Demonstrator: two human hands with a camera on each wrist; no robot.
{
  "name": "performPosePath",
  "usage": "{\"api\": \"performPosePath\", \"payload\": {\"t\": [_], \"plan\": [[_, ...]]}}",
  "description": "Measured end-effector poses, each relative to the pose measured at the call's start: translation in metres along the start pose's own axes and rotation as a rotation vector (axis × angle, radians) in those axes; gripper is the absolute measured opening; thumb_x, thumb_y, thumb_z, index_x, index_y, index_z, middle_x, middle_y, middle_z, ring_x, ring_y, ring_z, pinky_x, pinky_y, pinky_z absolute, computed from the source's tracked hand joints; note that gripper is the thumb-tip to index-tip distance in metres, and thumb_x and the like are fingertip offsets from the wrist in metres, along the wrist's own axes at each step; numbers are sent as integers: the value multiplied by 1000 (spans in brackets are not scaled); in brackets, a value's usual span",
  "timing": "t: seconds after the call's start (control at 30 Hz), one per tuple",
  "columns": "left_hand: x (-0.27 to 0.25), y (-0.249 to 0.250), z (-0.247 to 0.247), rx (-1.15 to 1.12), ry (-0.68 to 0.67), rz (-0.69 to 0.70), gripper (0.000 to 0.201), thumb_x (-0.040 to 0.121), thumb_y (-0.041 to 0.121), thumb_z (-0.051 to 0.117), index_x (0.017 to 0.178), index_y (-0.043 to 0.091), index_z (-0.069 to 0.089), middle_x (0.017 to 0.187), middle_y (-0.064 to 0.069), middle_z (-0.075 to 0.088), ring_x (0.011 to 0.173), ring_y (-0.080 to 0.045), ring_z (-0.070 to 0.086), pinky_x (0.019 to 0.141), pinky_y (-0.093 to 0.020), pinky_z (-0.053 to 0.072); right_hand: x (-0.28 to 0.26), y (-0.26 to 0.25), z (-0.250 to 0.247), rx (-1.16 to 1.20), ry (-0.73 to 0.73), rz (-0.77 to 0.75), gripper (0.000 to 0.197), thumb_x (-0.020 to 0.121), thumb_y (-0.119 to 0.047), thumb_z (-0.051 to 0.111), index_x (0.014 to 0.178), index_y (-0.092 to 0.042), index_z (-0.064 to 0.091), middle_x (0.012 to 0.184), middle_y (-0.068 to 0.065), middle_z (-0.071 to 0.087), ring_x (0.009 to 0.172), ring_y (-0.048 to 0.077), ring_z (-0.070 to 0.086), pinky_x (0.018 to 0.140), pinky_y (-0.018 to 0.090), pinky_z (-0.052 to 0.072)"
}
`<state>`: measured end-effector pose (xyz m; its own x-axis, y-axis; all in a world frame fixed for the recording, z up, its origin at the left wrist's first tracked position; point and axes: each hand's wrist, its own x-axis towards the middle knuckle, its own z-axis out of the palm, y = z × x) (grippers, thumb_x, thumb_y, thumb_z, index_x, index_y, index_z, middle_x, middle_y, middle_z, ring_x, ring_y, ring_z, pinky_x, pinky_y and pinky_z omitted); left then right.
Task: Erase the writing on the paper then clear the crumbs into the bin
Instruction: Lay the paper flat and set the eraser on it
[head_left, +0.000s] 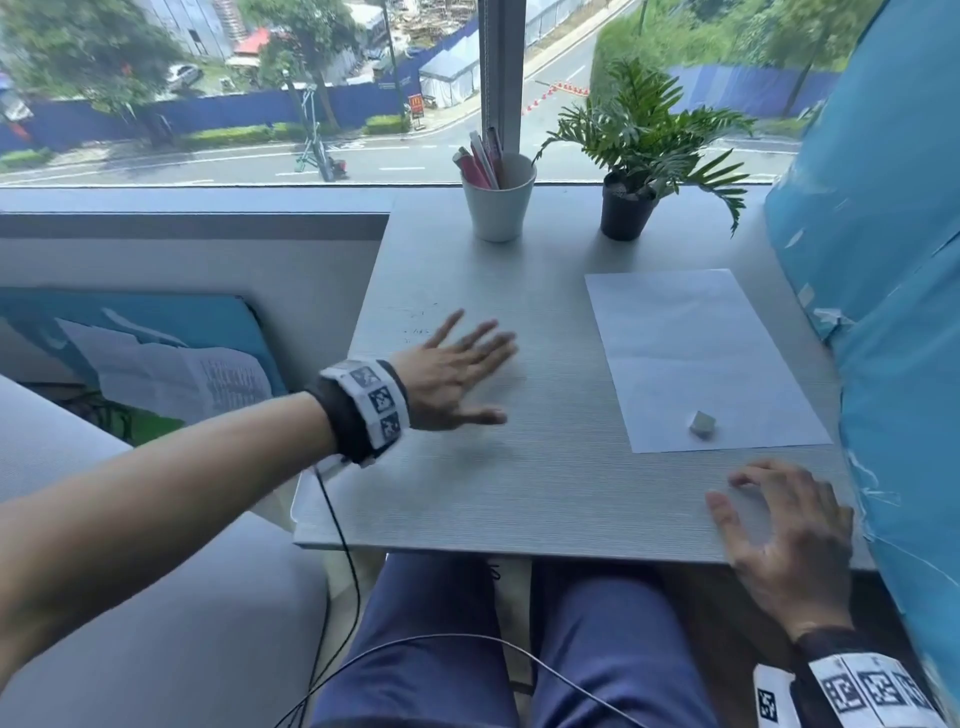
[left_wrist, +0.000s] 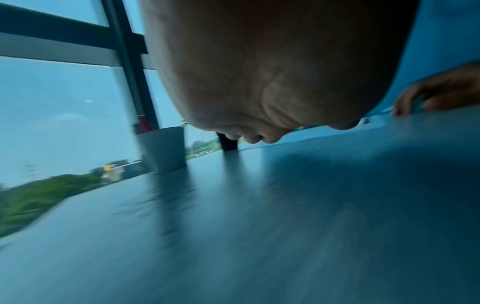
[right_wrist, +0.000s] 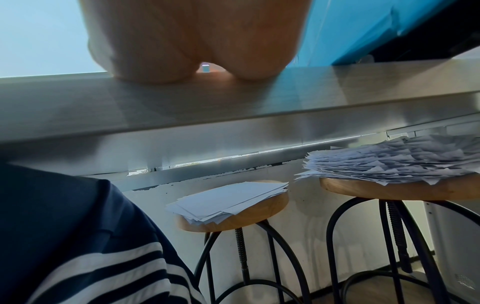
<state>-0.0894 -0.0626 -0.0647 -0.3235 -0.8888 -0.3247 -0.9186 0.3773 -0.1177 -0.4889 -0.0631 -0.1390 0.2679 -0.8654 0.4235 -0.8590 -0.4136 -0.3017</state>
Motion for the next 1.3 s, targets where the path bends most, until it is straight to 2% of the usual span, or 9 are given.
{"api": "performPosePath", "payload": {"t": [0.1,0.2,0.47,0.6,0.67,0.83,1.1,1.2,1.3], "plan": [[22,68,-4,-26,-1,253,89,87,77,3,157,23,-10,164,4,-14,149,-18,-23,116,-51,-23,-1,0,0,-3,5,0,40,82,-50,52,92,-14,67,107,5,63,97,31,56,81,41,38],[39,89,3,-124,-67,281,80,93,73,11,157,29,-8,164,10,-12,149,-17,-23,112,-52,-27,0,1,-1,5,-1,-1,41,82,-51,52,92,-15,67,107,5,63,97,31,56,81,41,38],[22,-23,15,-155,-129,-254,88,89,78,6,157,26,-12,164,6,-16,150,-18,-19,114,-56,-22,-1,1,-3,1,-14,-1,40,81,-51,50,92,-16,67,107,3,63,97,29,55,80,40,37],[12,-20,10,-103,-92,-448,103,85,83,6,158,12,-4,166,-4,-8,151,-21,-18,114,-55,-23,0,-3,-3,-11,6,15,40,80,-50,50,91,-16,67,106,4,63,95,31,55,79,41,38],[16,0,6,-128,-36,-358,103,84,84,7,158,14,-7,165,-3,-13,150,-21,-21,114,-56,-23,1,-4,-3,-18,8,10,40,80,-50,50,91,-16,67,106,5,64,94,31,56,78,41,38],[26,33,18,-50,7,146,88,86,79,1,156,28,-14,163,7,-16,148,-19,-23,113,-53,-26,0,-5,-5,-11,8,1,40,80,-50,49,91,-15,67,107,6,64,94,33,56,79,41,38],[20,-42,25,-167,-87,-251,89,87,80,6,157,28,-12,164,9,-14,151,-18,-17,113,-57,-23,1,-7,-6,-13,11,26,44,79,-50,50,91,-12,69,108,10,65,96,35,55,80,42,37],[-4,-52,23,-244,-52,-248,89,87,79,7,157,27,-13,164,6,-16,150,-16,-20,115,-54,-22,1,-7,-5,-12,21,36,46,79,-51,50,91,-11,70,109,11,64,96,35,55,79,42,37],[-40,-53,22,-199,101,-8,84,92,74,12,157,26,-12,164,6,-17,149,-15,-22,117,-52,-21,3,-12,-6,-18,30,35,45,81,-49,52,90,-9,71,109,12,65,94,37,56,78,44,39]]}}
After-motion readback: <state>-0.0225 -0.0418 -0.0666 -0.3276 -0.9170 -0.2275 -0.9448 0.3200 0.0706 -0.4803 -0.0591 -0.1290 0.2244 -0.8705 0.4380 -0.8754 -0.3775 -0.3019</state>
